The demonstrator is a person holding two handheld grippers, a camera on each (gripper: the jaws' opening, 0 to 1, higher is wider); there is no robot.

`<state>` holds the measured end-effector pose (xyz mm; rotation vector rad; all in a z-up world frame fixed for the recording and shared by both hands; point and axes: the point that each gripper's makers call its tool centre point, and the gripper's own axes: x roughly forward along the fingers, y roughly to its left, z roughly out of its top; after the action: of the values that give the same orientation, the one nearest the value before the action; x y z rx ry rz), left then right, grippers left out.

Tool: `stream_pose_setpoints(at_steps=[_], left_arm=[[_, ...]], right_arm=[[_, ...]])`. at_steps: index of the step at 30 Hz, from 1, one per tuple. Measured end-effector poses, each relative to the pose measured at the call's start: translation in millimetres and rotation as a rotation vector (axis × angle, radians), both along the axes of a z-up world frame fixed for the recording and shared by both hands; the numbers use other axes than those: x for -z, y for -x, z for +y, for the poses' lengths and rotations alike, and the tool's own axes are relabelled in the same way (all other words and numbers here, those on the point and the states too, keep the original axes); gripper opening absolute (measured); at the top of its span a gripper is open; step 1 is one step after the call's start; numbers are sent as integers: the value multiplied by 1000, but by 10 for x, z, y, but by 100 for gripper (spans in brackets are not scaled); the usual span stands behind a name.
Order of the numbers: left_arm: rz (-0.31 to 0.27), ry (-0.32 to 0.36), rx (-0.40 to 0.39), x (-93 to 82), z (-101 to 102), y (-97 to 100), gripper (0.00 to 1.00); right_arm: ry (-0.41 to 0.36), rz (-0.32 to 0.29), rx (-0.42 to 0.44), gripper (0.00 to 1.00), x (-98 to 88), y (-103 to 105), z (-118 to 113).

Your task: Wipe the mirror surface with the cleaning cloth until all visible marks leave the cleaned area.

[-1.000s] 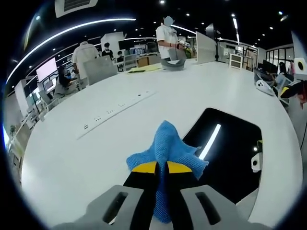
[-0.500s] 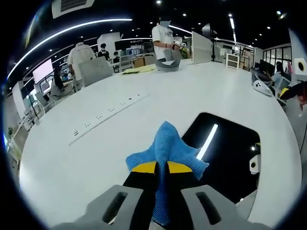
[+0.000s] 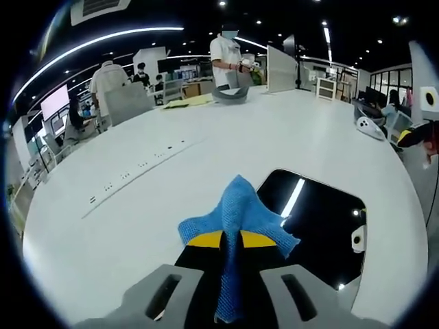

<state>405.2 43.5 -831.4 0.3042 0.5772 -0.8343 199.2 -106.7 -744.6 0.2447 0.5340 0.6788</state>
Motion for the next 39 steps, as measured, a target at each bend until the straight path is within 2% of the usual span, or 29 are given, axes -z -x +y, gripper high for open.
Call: stream_pose_setpoints(at_steps=[10,15,39], left_arm=[[6,5,30,11,-219,-1,6],[17,23,21,14,-266,-16,6],[10,19,64,11,-535,-44,6]], right_arm=[[-8,-2,12,84,-3,4,-36],[-12,-3,19,84,-5,-5,-57],[-24,-11,44,85,-36,-64,-161]])
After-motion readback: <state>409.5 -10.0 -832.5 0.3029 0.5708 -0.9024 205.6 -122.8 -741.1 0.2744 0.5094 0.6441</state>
